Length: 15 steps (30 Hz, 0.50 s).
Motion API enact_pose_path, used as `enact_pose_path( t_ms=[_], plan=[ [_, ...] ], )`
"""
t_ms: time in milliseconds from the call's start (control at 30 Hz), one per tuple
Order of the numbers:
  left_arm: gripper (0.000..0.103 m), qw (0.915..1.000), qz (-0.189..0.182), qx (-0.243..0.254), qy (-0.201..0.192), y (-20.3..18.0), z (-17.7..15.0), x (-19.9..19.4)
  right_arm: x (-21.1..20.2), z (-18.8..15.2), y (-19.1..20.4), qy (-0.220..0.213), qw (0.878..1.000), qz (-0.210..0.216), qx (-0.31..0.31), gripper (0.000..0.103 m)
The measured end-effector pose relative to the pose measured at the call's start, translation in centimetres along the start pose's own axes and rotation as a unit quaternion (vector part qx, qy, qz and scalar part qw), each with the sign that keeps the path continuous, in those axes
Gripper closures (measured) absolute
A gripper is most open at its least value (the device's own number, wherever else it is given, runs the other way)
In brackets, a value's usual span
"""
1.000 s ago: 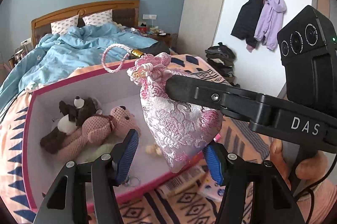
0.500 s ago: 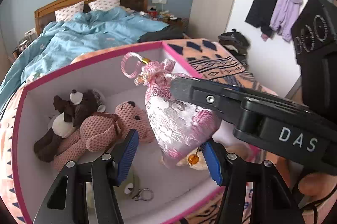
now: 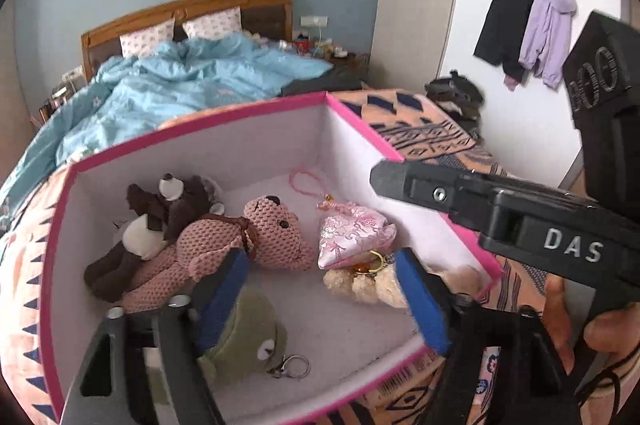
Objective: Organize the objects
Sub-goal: 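Return the right gripper to the floral tissue pack and close on it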
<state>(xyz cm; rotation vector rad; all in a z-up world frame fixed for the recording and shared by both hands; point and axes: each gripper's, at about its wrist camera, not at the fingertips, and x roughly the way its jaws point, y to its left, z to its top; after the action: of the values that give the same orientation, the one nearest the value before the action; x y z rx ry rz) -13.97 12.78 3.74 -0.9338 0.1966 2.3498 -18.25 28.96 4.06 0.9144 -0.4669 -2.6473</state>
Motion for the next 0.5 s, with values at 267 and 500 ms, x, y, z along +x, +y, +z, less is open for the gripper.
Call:
enact_pose_path(
  t_ms=[267,500],
  plan=[
    [0.018,0.9978,0.009,-0.001,-0.066,-0.8,-1.9,-4.8,-2.9,-1.8,1.6,-0.011,0.999,0.045,-0.022,0.063],
    [0.006,0.9937,0.032,-0.004,-0.107,-1.9,-4.2,-8.0,-5.8,-3.9,3.4,-0.018,0.996,0.075,-0.044,0.055]
  ],
)
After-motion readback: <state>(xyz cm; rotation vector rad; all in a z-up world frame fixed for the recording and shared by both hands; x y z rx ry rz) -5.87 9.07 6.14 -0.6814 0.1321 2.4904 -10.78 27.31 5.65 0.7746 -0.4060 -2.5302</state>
